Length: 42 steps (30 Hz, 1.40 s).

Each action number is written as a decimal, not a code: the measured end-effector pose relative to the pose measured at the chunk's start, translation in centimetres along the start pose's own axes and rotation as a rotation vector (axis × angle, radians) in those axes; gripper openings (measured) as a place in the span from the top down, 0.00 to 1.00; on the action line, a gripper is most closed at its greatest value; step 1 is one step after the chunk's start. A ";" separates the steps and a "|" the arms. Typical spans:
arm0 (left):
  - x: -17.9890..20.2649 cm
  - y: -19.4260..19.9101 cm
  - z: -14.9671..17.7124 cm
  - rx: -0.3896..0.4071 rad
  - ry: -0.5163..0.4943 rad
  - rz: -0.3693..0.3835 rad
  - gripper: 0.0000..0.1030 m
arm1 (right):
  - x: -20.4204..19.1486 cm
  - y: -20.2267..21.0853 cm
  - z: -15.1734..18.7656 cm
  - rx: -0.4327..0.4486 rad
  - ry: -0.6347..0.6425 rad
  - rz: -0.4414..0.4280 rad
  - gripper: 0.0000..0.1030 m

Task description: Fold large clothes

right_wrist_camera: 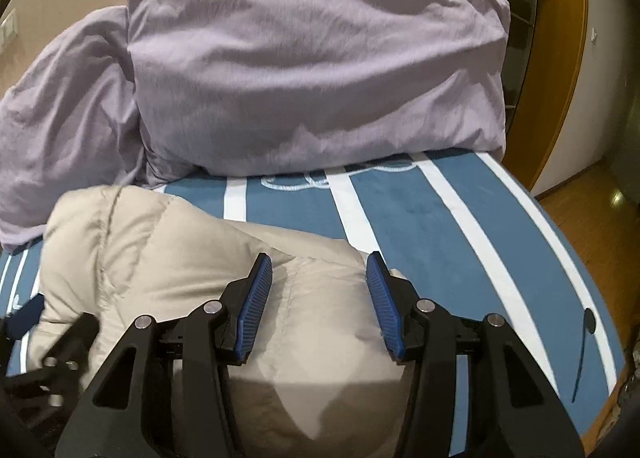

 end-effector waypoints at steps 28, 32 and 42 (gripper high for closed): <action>-0.4 -3.7 -2.5 0.004 -0.006 -0.016 0.02 | 0.5 -2.1 1.5 0.018 -0.040 0.012 0.46; -0.5 -4.1 -2.4 0.002 -0.004 -0.010 0.02 | 0.6 -2.4 1.5 0.017 -0.041 0.018 0.46; -0.4 -4.8 -2.2 0.005 -0.005 -0.018 0.02 | 0.7 -3.2 1.6 0.006 -0.052 0.013 0.44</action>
Point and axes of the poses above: each gripper's, at about its wrist camera, not at the fingertips, and y roughly against the way its jaws point, x to its right, z to its underside, the point moved 6 cm from there along -y, roughly the way its jaws point, and after that the axes turned 8 degrees about -y, right-handed, at the moved point
